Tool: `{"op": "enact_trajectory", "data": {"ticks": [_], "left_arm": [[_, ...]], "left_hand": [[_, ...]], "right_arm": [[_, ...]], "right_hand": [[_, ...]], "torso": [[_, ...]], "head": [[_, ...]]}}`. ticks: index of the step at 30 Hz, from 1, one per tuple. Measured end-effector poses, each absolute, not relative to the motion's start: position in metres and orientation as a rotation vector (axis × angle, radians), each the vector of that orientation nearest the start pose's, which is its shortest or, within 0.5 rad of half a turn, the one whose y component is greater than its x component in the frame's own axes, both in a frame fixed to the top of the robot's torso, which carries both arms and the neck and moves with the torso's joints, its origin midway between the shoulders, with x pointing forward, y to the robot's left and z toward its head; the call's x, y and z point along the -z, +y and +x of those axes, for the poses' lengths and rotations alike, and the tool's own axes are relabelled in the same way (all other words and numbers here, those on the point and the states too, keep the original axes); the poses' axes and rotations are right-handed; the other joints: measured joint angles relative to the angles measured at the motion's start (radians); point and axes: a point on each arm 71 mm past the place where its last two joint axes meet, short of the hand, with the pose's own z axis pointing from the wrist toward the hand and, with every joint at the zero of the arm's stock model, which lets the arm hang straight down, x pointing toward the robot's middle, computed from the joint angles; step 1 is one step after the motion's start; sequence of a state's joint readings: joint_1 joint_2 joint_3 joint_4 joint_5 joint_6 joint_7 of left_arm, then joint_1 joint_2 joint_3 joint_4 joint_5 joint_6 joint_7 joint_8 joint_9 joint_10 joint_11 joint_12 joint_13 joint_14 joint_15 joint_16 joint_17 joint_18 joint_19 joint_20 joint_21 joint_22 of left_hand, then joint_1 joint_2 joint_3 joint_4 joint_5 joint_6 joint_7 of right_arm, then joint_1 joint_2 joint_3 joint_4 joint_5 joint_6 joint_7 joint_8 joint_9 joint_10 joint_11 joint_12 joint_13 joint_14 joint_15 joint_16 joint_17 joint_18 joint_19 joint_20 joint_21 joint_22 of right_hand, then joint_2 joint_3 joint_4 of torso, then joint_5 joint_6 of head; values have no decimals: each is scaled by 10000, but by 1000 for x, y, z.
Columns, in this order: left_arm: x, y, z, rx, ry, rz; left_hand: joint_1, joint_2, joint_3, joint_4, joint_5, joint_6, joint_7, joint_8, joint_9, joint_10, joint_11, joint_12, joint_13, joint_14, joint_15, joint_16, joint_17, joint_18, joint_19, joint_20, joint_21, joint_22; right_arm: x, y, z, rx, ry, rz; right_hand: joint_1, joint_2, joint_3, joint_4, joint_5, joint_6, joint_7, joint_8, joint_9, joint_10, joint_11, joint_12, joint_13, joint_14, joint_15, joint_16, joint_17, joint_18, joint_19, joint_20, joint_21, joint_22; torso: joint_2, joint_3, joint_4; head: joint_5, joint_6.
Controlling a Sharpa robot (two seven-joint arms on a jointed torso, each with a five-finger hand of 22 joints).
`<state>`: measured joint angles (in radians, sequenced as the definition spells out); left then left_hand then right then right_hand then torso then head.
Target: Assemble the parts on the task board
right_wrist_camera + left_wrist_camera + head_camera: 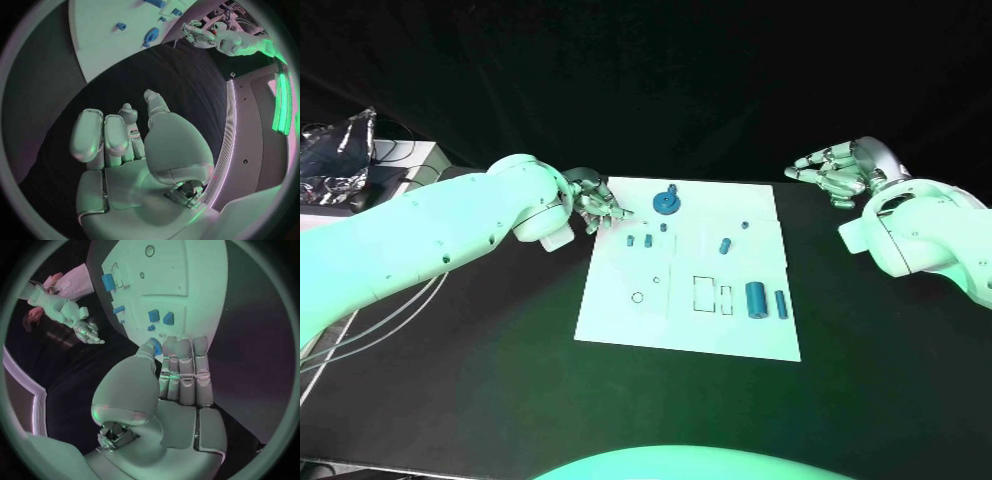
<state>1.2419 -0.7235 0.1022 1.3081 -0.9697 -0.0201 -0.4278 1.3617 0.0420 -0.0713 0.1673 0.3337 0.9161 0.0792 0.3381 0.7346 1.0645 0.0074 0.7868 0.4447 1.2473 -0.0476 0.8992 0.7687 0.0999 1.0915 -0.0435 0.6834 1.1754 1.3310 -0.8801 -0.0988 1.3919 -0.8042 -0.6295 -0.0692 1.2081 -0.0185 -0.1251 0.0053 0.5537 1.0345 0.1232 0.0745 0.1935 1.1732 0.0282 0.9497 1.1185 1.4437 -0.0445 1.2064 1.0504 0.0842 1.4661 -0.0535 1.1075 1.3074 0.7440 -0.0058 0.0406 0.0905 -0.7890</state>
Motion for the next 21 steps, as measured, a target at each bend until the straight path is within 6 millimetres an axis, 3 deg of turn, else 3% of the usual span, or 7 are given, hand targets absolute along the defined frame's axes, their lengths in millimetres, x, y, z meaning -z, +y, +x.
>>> {"op": "enact_trajectory", "data": {"ticks": [4,6,8,10,14,17,21], "left_arm": [[158,213,542,7140,19451,-4643],[157,208,542,7641,19053,-4464],[156,201,542,8169,18626,-4129],[157,194,541,8538,18295,-3714],[161,178,539,8971,17705,-2491],[164,167,539,9008,17381,-1595],[168,155,541,8753,17033,-477]], "left_hand": [[1445,-265,1463,-933,0,-37,356,-679,-1671,-878,343,-1181,-1003,-1022,339,-1052,-856,-1,-597,235,-994,-623],[1733,-528,2051,-1311,0,24,417,-1128,-2504,-1034,506,-2024,-1720,-1557,529,-1632,-1339,-3,-1064,364,-1339,-746],[1802,-658,2371,-1549,-29,120,495,-1477,-3159,-1014,682,-2728,-2342,-1823,684,-2068,-1762,-4,-1410,459,-1495,-749],[1672,-883,2509,-1686,-123,302,315,-1842,-3829,-915,833,-3388,-2945,-1865,727,-2296,-2121,-5,-1555,543,-1560,-728],[843,-1440,1756,-1474,-421,564,46,-2415,-4733,-943,988,-4297,-3729,-1700,892,-2314,-2498,-3,-1394,800,-2043,-1158],[1001,-1262,1092,-1609,-509,854,20,-2714,-5600,-752,1009,-5080,-3826,-1444,847,-2119,-2846,-3,-771,847,-2489,-1732],[1360,-1098,1337,-1852,-463,1032,84,-2713,-6105,-430,911,-5557,-3834,-1272,675,-1415,-2765,-4,-436,647,-2131,-1427]], "right_arm": [[139,-287,528,-6844,14072,6052],[139,-287,529,-6886,14019,6038],[139,-286,529,-6950,13951,6015],[138,-286,530,-7020,13895,5991],[138,-285,531,-7188,13779,5933],[138,-284,532,-7308,13705,5880],[137,-282,532,-7471,13600,5791]], "right_hand": [[53,53,71,-71,0,-28,33,-15,-24,-131,-34,-387,-272,0,0,-43,-44,-1,0,0,-75,0],[135,135,158,-158,39,-55,54,-15,-44,-343,-41,-1037,-843,-34,-35,-199,-166,-1,0,0,-249,0],[172,172,259,-259,39,-57,54,-15,-66,-369,-47,-1418,-1247,-98,-98,-533,-465,-1,-27,-46,-659,-1],[252,252,365,-381,39,-58,54,-15,-90,-385,-64,-1597,-1507,-108,-108,-821,-713,-1,2,-76,-1054,6],[349,284,563,-619,39,-59,53,-15,-155,-396,-75,-1622,-1767,-107,-108,-1102,-863,-1,3,-76,-1567,8],[349,284,649,-705,39,-59,53,-15,-181,-397,-75,-1622,-1888,-107,-108,-1300,-971,12,2,-76,-1948,7],[349,284,787,-843,39,-61,51,-15,-212,-434,-75,-1916,-2404,-253,-142,-2143,-1612,233,-35,-113,-3279,7]], "torso": [[0,-1,-3],[-1,0,-3],[-4,-7,-3],[-5,-12,-3],[-1,-14,-7],[3,-14,-10],[17,-12,-16]], "head": [[-28,86],[-47,127],[-70,180],[-101,242],[-142,378],[-166,458],[-191,567]]}}
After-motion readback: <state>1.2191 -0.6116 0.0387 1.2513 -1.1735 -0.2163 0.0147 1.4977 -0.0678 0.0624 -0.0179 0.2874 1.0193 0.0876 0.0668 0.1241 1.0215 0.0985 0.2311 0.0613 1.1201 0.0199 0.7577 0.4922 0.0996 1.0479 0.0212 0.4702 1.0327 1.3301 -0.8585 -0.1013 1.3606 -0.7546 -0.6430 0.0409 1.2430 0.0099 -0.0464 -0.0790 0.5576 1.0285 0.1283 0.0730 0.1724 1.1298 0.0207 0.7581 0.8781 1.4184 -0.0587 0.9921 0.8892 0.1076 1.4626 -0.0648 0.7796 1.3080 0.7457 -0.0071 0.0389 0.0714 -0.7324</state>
